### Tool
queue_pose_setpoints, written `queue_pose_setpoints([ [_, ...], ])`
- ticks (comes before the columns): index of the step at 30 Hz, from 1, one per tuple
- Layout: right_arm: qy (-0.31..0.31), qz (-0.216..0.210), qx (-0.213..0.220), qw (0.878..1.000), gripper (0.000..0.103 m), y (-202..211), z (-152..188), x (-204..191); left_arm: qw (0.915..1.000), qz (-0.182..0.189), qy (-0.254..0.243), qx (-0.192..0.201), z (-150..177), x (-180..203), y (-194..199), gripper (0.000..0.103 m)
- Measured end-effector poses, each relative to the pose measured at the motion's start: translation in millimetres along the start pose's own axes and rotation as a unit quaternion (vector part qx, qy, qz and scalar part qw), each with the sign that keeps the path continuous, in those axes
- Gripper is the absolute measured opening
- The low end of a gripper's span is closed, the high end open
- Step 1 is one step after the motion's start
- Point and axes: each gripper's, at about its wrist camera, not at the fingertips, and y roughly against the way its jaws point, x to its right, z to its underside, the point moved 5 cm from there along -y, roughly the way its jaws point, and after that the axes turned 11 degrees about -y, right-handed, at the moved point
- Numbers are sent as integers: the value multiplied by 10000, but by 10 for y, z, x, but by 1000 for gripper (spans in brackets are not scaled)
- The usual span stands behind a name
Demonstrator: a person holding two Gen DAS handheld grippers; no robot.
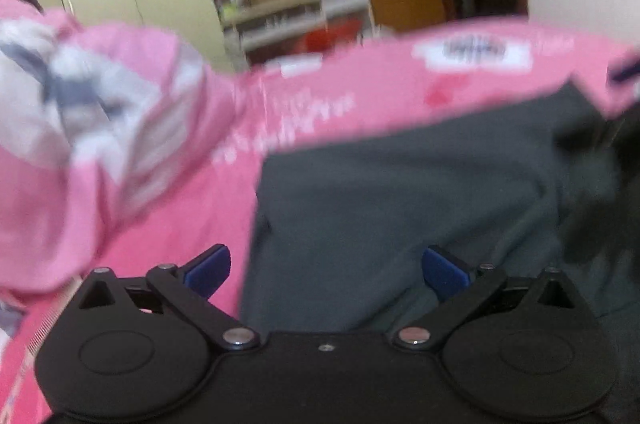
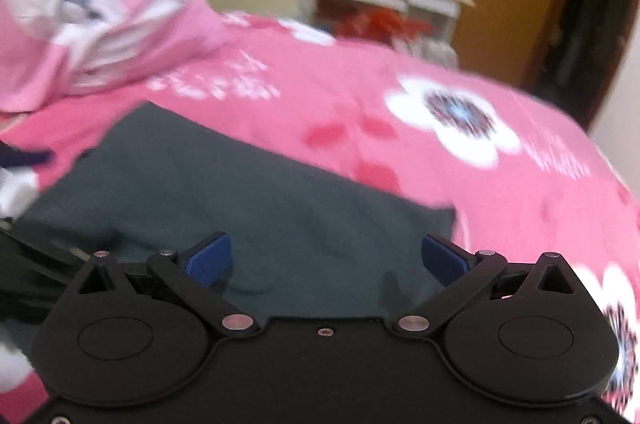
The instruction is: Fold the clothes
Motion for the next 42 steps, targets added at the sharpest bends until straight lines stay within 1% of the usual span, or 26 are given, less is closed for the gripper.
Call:
queue_pose_setpoints([
  [1, 74, -25, -164, 9998, 103, -95, 52, -38, 9998, 72, 159, -97, 40, -22, -36, 103],
  [3, 120, -73, -655, 9978, 103, -319, 215, -55, 9983, 211, 466, -282, 120, -68, -97, 103],
  [4, -24, -154, -697, 9974, 103, -353, 259, -20, 9977, 252, 536, -320, 161, -102, -66, 103],
  [5, -157, -222, -646, 9975, 103, -345, 267, 10, 9977, 261, 536, -318, 192, -121, -29, 103],
  [7, -318, -328, -840, 9954, 103, -331, 254, 77, 9977, 273, 536, -314, 256, -160, 50, 103],
  [11, -251, -326, -884, 9952, 103, -307, 282, 88, 9977, 133, 565, -351, 380, -245, 332, 103],
  [13, -258, -276, -907, 9952, 103, -279, 276, 80, 9978, 65, 547, -377, 359, -255, 409, 103],
  [15, -193, -162, -851, 9961, 103, -215, 244, 65, 9986, -25, 471, -247, 309, -250, 555, 103],
  [17, -94, -155, -630, 9979, 103, -118, 203, 4, 9994, -57, 331, -24, 237, -209, 650, 103],
  [19, -56, -218, -466, 9987, 103, -73, 167, -72, 9996, -59, 250, 148, 180, -147, 665, 103],
  [20, -12, -335, -434, 9985, 103, -63, 154, -142, 9995, -59, 215, 220, 159, -119, 672, 103],
  [21, 50, -479, -439, 9979, 103, -56, 154, -212, 9996, -40, 216, 196, 179, -101, 657, 103],
  [23, 348, -772, -515, 9951, 102, -55, 208, -360, 9997, 128, 223, -41, 219, 7, 477, 103],
  [24, 483, -802, -578, 9939, 102, -68, 247, -403, 9997, 143, 196, -31, 251, 22, 463, 103],
  [25, 583, -727, -655, 9935, 103, -93, 291, -414, 9997, 158, 169, -21, 283, 36, 449, 103],
  [27, 445, -837, -815, 9922, 103, -127, 358, -348, 9998, 182, 100, 6, 343, 62, 429, 103],
  [30, 43, -1011, -1050, 9893, 103, -109, 363, -150, 9997, 113, -206, 112, 362, 49, 508, 103],
  [31, 98, -940, -1038, 9901, 103, -87, 374, -117, 9994, 51, -321, 130, 380, 20, 547, 103],
  [32, 146, -871, -1015, 9909, 103, -60, 397, -82, 9991, 80, -383, 152, 407, -22, 588, 103],
  [34, 143, -776, -1004, 9918, 103, -14, 449, -18, 9993, 139, -316, 138, 444, -89, 626, 103],
  [35, 210, -681, -1028, 9921, 103, -1, 483, 9, 9996, 97, -260, 95, 467, -133, 650, 103],
  [36, 302, -571, -1032, 9926, 103, 8, 517, 29, 9996, -64, -257, 2, 484, -188, 674, 103],
  [37, 304, -460, -1001, 9934, 103, 32, 540, 67, 9996, -61, -261, 15, 482, -193, 693, 103],
  [39, -5, -342, -988, 9945, 103, 106, 538, 169, 9995, -101, -266, 108, 474, -182, 787, 103],
  [40, -144, -303, -872, 9956, 103, 159, 518, 196, 9989, -197, -336, 257, 446, -140, 864, 103],
  [42, -215, -311, -407, 9985, 103, 306, 439, 183, 9957, -247, -657, 604, 388, -3, 967, 103],
])
